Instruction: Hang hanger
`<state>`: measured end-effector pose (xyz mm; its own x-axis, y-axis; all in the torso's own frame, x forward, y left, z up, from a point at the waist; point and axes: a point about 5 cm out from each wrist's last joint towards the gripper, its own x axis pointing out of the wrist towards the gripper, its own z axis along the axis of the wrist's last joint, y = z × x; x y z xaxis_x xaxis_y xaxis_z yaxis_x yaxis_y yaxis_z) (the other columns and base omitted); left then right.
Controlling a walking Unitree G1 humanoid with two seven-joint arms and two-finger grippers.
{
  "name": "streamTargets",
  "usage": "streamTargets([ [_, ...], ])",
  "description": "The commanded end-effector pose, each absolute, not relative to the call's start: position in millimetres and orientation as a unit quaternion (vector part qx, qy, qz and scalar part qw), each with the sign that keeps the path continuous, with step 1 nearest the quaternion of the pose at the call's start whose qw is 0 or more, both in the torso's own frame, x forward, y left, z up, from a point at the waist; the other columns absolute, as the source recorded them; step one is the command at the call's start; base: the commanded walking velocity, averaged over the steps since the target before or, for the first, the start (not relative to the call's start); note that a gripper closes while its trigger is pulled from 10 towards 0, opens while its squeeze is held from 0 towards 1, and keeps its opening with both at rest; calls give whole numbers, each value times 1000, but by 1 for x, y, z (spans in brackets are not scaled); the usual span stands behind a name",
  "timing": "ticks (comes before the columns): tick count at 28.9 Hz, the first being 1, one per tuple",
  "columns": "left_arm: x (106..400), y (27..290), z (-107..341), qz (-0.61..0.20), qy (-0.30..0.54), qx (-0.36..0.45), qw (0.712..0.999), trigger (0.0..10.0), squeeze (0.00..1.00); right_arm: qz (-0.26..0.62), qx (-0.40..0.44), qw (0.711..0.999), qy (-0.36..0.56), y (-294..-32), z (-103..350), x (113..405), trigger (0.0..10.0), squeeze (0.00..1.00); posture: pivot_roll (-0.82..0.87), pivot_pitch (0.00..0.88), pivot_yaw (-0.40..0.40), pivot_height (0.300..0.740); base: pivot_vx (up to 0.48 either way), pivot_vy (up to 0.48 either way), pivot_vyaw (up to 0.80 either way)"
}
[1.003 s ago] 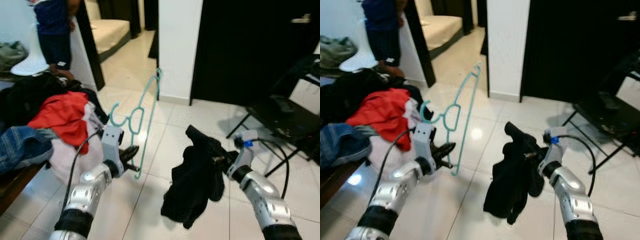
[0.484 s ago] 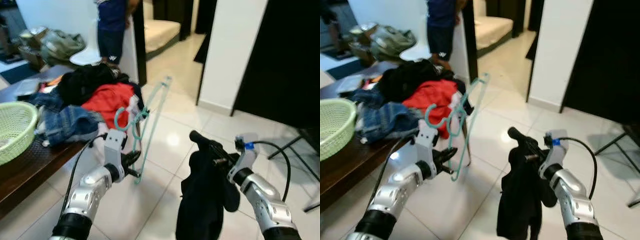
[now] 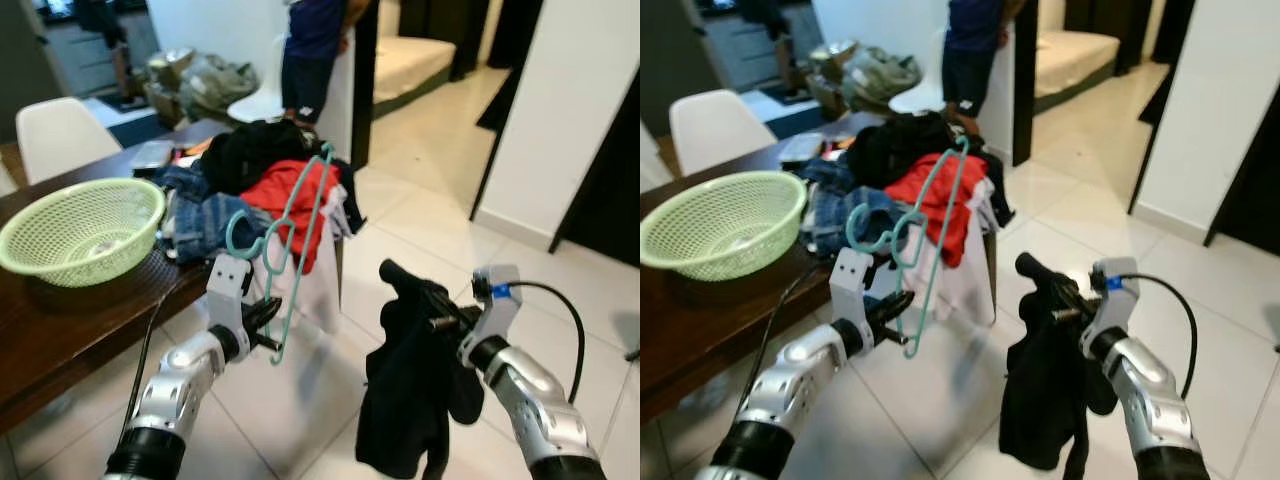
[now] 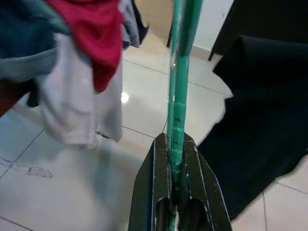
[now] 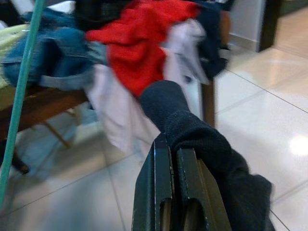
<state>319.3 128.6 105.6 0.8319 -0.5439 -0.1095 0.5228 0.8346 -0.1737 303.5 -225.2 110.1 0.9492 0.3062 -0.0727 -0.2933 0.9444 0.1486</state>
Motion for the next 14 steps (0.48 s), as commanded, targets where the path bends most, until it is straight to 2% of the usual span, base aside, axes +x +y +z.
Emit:
streamTargets([
  [1,318,133,103,-276,87,-71,955,10000,0,163,67,984,39,-220,113,305,10000,0,-97,0,6,740,0,0,788],
  [6,317,132,102,-279,87,-69,954,10000,0,150,74,985,36,-221,113,306,10000,0,-99,0,11,740,0,0,765],
  [13,319,134,103,-268,91,-86,955,10000,0,140,85,986,28,-224,115,306,10000,0,-104,0,15,740,0,-446,0],
  [14,320,134,103,-269,91,-86,955,10000,0,149,72,986,29,-222,116,305,10000,0,-103,0,15,740,0,-446,800],
])
